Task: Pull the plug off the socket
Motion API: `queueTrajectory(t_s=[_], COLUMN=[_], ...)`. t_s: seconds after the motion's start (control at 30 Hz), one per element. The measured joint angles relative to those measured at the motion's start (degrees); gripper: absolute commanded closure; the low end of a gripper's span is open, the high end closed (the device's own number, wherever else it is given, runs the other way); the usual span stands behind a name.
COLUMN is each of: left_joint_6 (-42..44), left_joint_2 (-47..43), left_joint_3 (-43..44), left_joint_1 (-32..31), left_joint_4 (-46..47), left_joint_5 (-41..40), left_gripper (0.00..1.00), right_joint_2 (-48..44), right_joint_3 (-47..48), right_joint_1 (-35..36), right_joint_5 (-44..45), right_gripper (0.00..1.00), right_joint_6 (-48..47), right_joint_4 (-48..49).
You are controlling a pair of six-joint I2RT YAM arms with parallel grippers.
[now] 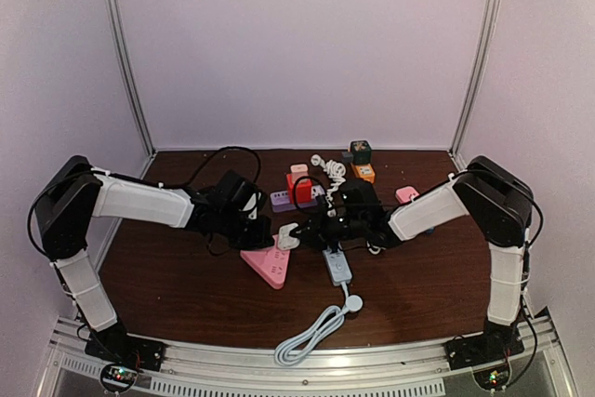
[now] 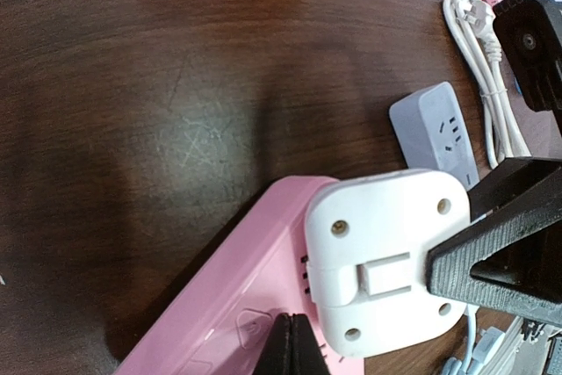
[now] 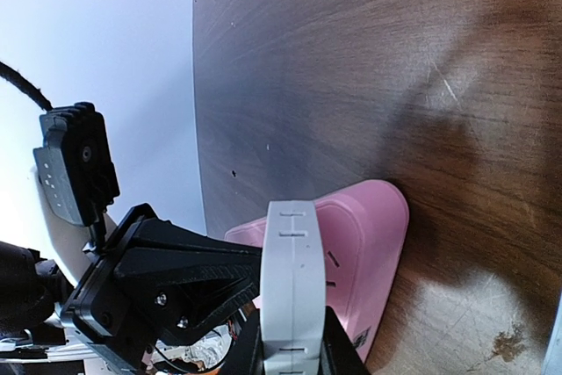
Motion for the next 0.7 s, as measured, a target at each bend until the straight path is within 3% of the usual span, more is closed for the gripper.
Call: queueTrajectory(t_s=[0.7], left_joint_6=[0.0], left_joint_2=[1.1], left_joint_3=[2.0], left_joint_1=[-0.7], left_joint_4=[-0.9], left_joint_5=[-0.3], left_gripper=[1.00], right_joint_2=[-2.2], right_joint_3=[-2.4], right_joint_1=[-0.1], right_joint_5=[0.1], right_gripper=[0.95], right_joint_6=[0.7], right_joint_4=[0.5])
